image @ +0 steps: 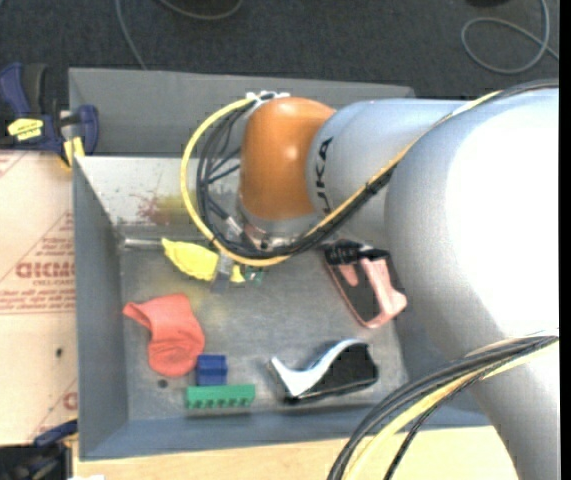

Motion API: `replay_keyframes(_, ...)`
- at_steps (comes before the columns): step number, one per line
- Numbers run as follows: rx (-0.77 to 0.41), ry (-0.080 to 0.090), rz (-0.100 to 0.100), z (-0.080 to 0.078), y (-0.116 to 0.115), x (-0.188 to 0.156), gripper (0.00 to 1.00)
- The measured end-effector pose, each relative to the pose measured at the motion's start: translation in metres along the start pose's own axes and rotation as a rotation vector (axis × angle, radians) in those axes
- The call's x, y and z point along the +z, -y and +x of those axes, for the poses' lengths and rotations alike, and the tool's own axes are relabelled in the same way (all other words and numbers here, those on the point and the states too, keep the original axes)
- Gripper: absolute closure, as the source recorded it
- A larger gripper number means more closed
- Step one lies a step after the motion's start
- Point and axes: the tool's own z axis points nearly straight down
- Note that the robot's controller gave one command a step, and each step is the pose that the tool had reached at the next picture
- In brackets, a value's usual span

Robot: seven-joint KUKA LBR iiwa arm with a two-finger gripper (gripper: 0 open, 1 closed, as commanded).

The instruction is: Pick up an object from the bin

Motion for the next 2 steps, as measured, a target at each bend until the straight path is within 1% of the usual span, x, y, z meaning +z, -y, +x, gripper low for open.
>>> replay_keyframes(1,0.0,0.001,-0.001,-0.002,-0.001,-0.013,1.0)
replay_keyframes(2,-0.001,-0.003,0.002,-0.001,0.0,-0.025,1.0)
